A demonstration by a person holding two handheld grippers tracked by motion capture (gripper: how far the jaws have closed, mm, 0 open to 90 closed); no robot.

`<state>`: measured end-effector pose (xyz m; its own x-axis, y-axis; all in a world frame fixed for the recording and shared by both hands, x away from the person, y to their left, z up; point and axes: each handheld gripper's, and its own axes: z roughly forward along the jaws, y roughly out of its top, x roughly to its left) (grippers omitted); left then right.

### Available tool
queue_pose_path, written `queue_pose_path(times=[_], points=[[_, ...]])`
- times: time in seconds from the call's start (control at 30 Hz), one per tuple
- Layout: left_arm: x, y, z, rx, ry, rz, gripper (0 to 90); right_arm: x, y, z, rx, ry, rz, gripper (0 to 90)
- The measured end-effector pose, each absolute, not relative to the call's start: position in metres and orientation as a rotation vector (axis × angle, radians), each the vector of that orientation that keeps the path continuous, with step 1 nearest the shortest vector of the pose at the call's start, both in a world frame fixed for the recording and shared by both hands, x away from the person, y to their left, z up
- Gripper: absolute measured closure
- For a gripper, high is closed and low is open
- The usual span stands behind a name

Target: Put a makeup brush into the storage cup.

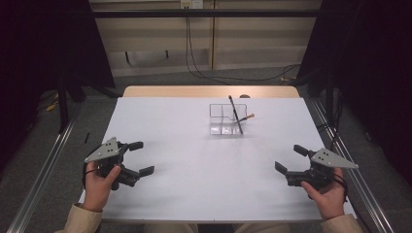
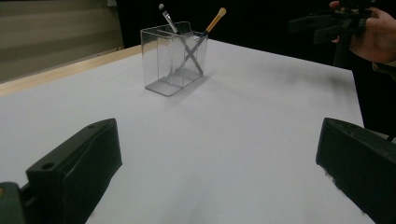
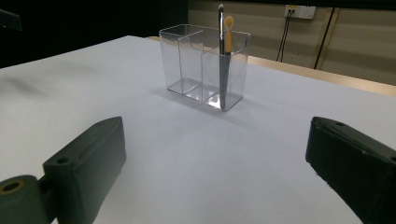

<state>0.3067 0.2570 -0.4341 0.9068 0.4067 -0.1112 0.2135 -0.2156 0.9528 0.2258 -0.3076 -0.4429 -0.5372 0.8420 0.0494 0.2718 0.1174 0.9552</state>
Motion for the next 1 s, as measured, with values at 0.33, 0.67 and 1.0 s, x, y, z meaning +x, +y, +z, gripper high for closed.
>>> queue_pose_path(times=[0.33,0.67,1.0], points=[[0.307,0.257,-0.434,1.803,0.464,0.193,0.0,0.222,-0.311,-0.444,1.081,1.887,1.417,4.7],[0.309,0.257,-0.433,1.803,0.457,0.199,0.0,0.217,-0.315,-0.446,1.079,1.897,1.399,4.7],[0.31,0.253,-0.434,1.809,0.451,0.193,0.0,0.214,-0.316,-0.447,1.083,1.904,1.396,4.7]])
